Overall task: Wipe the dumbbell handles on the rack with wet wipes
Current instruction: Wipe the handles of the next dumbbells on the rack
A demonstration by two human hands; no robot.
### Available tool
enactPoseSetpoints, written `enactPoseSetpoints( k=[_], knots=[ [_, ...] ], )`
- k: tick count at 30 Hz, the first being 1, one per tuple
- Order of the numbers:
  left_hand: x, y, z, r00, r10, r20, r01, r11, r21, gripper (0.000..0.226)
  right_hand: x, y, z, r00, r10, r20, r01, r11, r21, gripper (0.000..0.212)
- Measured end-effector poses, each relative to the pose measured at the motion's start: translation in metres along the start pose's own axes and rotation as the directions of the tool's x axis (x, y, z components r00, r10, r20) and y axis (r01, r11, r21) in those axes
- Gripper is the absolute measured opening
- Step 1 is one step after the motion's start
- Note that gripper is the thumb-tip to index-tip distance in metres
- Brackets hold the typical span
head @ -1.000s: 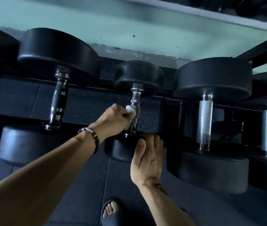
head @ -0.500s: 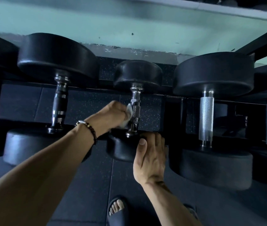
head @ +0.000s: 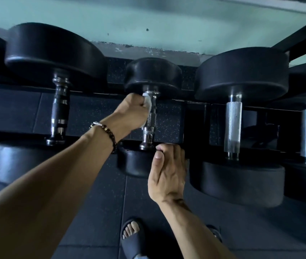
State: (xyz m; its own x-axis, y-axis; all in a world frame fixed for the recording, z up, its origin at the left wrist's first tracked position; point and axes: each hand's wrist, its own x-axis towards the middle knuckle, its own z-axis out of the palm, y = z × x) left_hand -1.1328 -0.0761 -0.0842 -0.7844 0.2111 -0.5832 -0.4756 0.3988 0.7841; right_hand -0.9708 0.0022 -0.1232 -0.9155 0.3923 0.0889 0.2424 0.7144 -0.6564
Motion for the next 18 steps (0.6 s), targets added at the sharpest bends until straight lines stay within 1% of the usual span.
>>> enactPoseSetpoints(
  k=[1,2,3,4,5,6,8,9,10,11,12,15,16,17,18],
  knots=[
    [-0.001,-0.007,-0.002,0.998,-0.039,0.039,0.032,0.986,0.166,0.029,0.000,0.000,0.000,1.000,0.000,-0.002,0.000,1.000,-0.009,0.055],
    [-0.006,-0.014,-0.003,0.994,-0.085,0.071,0.054,0.932,0.359,0.026,0.000,0.000,-0.001,1.000,0.001,0.000,-0.001,1.000,-0.021,0.059],
    [-0.013,-0.021,-0.005,0.985,-0.137,0.108,0.066,0.867,0.493,0.023,0.000,-0.001,-0.001,1.000,0.004,0.007,-0.004,1.000,-0.031,0.062],
    [-0.020,-0.024,-0.005,0.976,-0.168,0.138,0.065,0.831,0.552,0.022,0.000,-0.001,-0.002,1.000,0.006,0.013,-0.006,0.999,-0.040,0.064],
    [-0.019,-0.026,-0.006,0.972,-0.174,0.160,0.061,0.839,0.541,0.022,0.001,-0.002,-0.003,1.000,0.006,0.011,-0.005,0.999,-0.048,0.065],
    [-0.016,-0.024,-0.006,0.970,-0.171,0.171,0.074,0.884,0.461,0.024,0.001,-0.002,-0.002,1.000,0.008,0.015,-0.007,0.999,-0.051,0.065],
    [-0.006,-0.012,-0.007,0.973,-0.153,0.171,0.128,0.980,0.149,0.027,0.000,0.000,-0.002,1.000,0.009,0.015,-0.008,0.999,-0.043,0.062],
    [-0.001,-0.004,-0.008,0.973,-0.126,0.192,0.127,0.992,0.012,0.030,0.000,0.000,-0.002,1.000,0.004,0.011,-0.004,0.999,-0.036,0.061],
    [0.001,0.000,-0.010,0.969,-0.092,0.228,0.113,0.990,-0.082,0.034,0.000,0.000,-0.002,1.000,0.002,0.012,-0.002,1.000,-0.028,0.059],
    [0.002,0.000,-0.012,0.962,-0.060,0.268,0.092,0.990,-0.110,0.041,0.000,0.000,-0.001,1.000,0.004,0.015,-0.003,1.000,-0.022,0.058],
    [0.001,-0.004,-0.012,0.955,-0.056,0.292,0.081,0.994,-0.075,0.048,0.000,0.000,-0.001,1.000,0.007,0.017,-0.007,1.000,-0.021,0.056],
    [-0.015,-0.018,-0.012,0.911,-0.185,0.369,0.146,0.980,0.133,0.056,0.001,0.000,-0.002,1.000,0.007,0.012,-0.007,1.000,-0.017,0.048],
    [-0.020,-0.018,-0.011,0.899,-0.203,0.387,0.160,0.977,0.140,0.058,0.001,-0.001,-0.003,1.000,0.011,0.015,-0.010,1.000,-0.018,0.047],
    [-0.021,-0.014,-0.010,0.908,-0.188,0.375,0.162,0.982,0.099,0.058,0.001,-0.002,-0.003,1.000,0.014,0.016,-0.014,1.000,-0.024,0.048],
    [-0.017,-0.010,-0.010,0.928,-0.164,0.336,0.169,0.986,0.013,0.056,0.001,-0.001,-0.003,1.000,0.020,0.019,-0.019,1.000,-0.025,0.049]
  ],
)
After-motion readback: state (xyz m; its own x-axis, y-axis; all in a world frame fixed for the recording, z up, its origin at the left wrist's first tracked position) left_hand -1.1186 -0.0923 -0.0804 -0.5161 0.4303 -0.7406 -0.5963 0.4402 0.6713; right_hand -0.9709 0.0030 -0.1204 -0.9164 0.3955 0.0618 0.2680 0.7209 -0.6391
